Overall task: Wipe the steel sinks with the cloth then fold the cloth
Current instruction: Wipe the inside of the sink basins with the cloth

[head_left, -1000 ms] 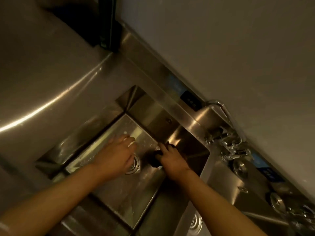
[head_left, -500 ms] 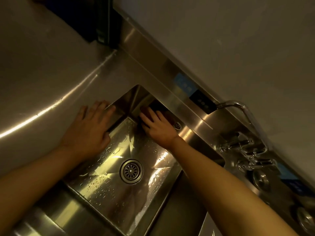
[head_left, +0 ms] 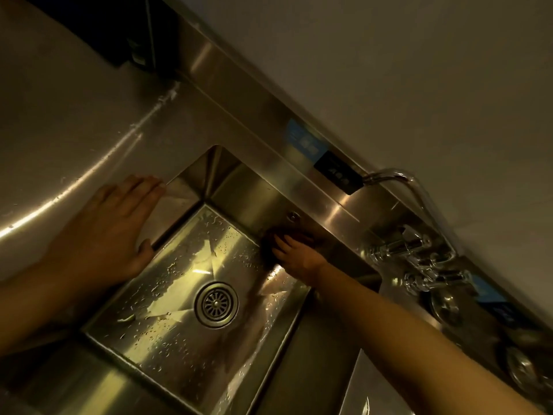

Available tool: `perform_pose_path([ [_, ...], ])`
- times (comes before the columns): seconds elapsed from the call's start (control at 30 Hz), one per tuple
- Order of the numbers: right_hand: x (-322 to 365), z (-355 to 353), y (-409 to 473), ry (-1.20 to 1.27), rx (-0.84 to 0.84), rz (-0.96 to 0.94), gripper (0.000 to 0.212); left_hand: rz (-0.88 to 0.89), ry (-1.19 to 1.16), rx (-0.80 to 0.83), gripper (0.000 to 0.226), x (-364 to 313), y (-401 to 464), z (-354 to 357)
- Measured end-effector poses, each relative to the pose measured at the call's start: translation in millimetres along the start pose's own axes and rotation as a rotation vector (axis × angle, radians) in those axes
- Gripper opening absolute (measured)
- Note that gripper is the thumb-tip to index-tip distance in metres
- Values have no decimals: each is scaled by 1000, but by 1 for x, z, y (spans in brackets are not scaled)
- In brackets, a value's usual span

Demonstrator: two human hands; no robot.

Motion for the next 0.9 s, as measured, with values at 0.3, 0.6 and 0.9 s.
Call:
perform_pose_path([
  [0.3, 9, 13, -82, 91, 18, 72, 48, -21, -11, 64, 109, 10, 5, 16],
  [0.6, -35, -45, -53, 98, -250, 174, 47, -16, 2, -1, 104, 0, -4, 2],
  [0.9, -40, -64, 62, 171, -307, 250, 50, -2, 46, 17, 100, -8, -4, -7],
])
Point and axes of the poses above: each hand's wrist, its own y-axis towards the middle knuckle, its own z-axis out of the palm, x = y × z, the point moved 6 cm from there along y, towards the middle knuckle, and after that the axes turned 4 degrees about -z, right-handed, at the moved point
